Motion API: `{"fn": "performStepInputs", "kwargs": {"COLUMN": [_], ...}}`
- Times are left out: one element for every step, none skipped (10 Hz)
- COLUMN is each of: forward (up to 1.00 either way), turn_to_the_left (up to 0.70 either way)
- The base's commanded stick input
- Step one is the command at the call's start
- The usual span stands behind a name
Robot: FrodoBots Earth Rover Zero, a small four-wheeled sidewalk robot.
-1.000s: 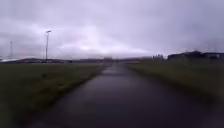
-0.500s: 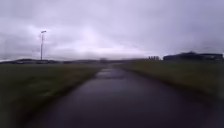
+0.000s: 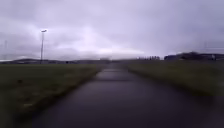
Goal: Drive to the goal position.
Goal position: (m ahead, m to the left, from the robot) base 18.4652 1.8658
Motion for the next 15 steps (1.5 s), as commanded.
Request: {"fn": "performStepInputs", "kwargs": {"forward": [0.97,0.97,0.97,0.92,0.92,0.92,0.92,0.94,0.97,1.0,1.0,1.0,1.0,1.0,1.0], "turn_to_the_left": [0.0,0.0,0.0,0.0,0.0,0.0,0.0,0.0,0.0,-0.01,-0.02,-0.04,-0.18,-0.02,0.0]}}
